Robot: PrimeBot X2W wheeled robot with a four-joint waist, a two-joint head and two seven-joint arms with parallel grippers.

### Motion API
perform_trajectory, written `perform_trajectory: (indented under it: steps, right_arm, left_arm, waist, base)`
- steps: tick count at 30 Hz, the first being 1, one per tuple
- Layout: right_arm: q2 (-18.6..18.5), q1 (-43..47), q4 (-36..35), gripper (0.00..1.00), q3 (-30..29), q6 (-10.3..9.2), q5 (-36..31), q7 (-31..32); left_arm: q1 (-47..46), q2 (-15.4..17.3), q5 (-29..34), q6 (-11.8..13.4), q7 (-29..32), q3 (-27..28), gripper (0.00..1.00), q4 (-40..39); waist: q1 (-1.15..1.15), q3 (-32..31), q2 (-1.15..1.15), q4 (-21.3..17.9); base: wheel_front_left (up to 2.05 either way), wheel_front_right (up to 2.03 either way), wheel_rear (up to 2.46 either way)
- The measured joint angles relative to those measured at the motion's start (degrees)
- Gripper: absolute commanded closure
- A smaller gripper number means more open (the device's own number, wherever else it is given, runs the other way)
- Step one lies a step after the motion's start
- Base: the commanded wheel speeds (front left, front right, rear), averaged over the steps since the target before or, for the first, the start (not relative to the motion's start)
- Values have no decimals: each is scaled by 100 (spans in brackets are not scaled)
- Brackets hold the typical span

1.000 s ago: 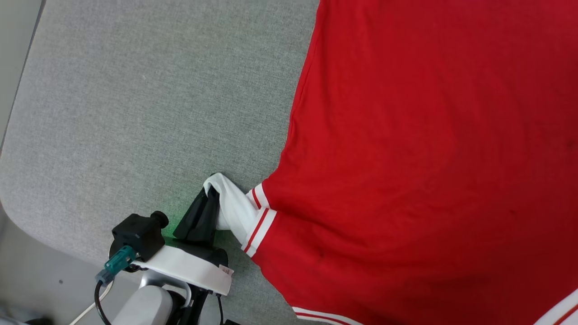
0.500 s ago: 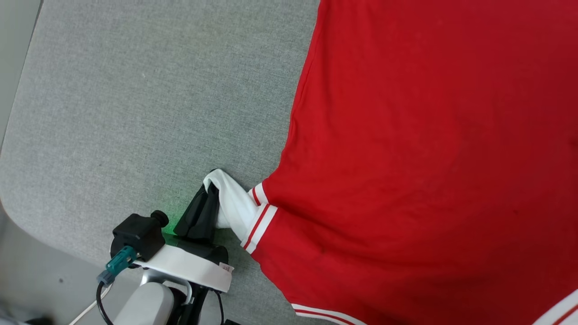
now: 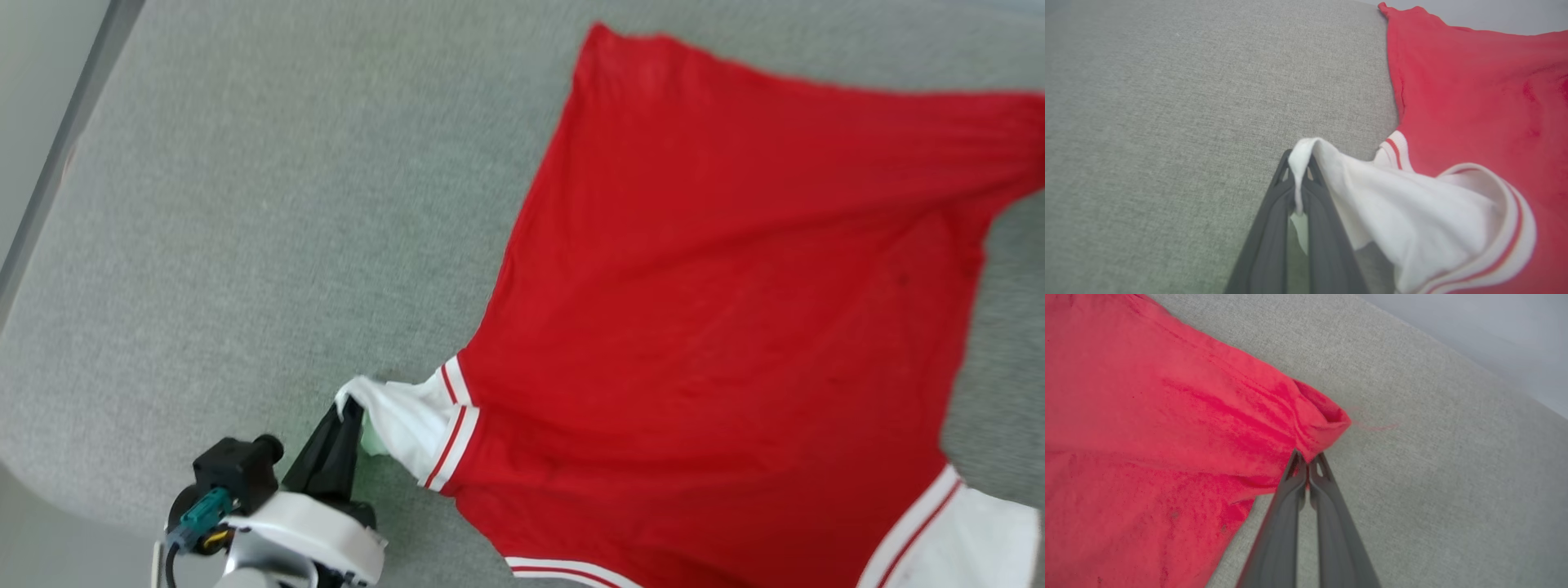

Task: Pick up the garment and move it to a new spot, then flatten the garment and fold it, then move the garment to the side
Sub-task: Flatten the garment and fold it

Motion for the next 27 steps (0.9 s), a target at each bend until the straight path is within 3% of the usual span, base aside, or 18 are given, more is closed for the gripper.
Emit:
perform_trajectory:
  steps: [9, 18, 27]
  right_arm:
    - [-632, 1721, -875, 100, 49, 0, 778, -619]
    - [-899, 3673, -1432, 100, -256, 0, 1125, -777]
    - [-683, 5733, -1628, 100, -544, 0, 1316, -753]
  left_arm:
    - [516, 227, -66, 190, 238, 92, 100, -143]
    - [1124, 394, -230, 437, 292, 309, 100, -294]
    - [1323, 472, -272, 485, 356, 319, 100, -385]
  waist:
    - [-1, -843, 0, -452]
    - [-1, -1456, 0, -1038]
    - [-1, -1826, 0, -1376]
  base:
    - [0, 0, 0]
    - [0, 0, 0]
    - [0, 0, 0]
